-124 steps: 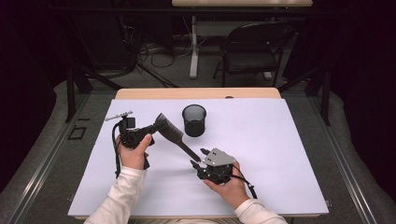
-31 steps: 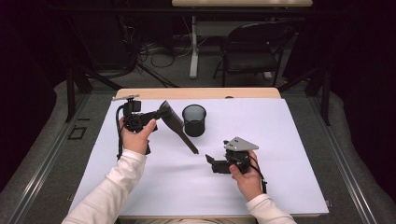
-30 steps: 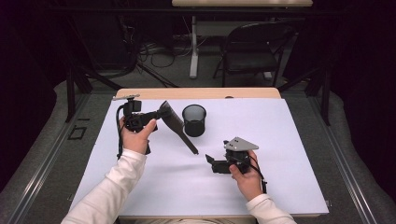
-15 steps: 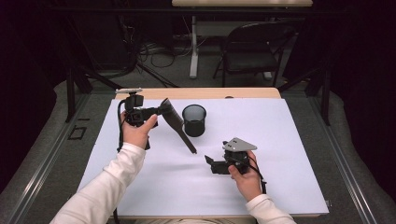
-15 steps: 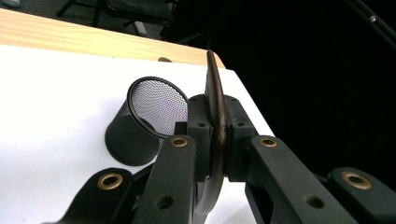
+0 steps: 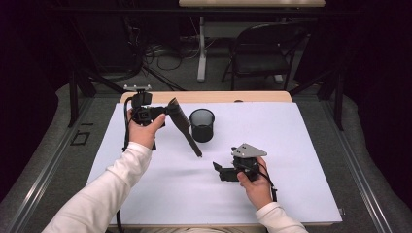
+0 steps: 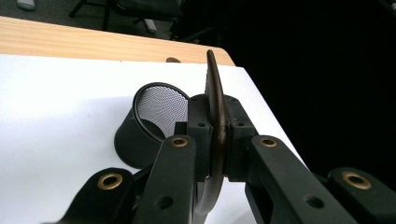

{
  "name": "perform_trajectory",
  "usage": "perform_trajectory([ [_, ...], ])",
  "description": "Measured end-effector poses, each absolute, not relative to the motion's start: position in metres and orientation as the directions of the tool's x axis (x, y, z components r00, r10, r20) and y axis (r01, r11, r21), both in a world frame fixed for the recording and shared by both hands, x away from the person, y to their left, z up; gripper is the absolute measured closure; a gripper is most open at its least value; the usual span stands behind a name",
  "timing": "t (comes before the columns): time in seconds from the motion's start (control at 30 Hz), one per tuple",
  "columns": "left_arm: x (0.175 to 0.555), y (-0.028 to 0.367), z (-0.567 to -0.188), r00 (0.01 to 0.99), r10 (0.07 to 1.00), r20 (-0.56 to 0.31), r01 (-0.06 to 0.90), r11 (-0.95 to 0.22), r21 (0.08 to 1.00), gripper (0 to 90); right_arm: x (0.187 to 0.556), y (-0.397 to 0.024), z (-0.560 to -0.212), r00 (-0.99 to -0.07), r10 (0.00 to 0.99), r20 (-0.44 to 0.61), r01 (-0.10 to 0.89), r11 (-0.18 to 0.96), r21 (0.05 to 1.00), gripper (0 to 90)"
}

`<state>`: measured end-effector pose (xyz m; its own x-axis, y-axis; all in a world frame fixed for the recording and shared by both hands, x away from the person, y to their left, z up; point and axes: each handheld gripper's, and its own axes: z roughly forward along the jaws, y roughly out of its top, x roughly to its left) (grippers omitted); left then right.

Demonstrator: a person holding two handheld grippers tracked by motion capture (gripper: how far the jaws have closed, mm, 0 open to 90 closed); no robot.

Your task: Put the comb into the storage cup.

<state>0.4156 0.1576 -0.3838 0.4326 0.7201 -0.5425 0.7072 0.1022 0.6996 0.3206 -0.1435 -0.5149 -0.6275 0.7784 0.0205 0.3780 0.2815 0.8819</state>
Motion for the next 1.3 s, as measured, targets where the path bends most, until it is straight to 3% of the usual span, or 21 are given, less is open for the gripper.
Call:
perform_trajectory([
  [1.3,0.448,0.157,-0.33,0.357,0.783,-0.51,0.667,0.168,0.726,83.9,0.321,-0.143,-0.515,-0.632,0.774,0.029,0.382,0.279,0.881,14.3],
])
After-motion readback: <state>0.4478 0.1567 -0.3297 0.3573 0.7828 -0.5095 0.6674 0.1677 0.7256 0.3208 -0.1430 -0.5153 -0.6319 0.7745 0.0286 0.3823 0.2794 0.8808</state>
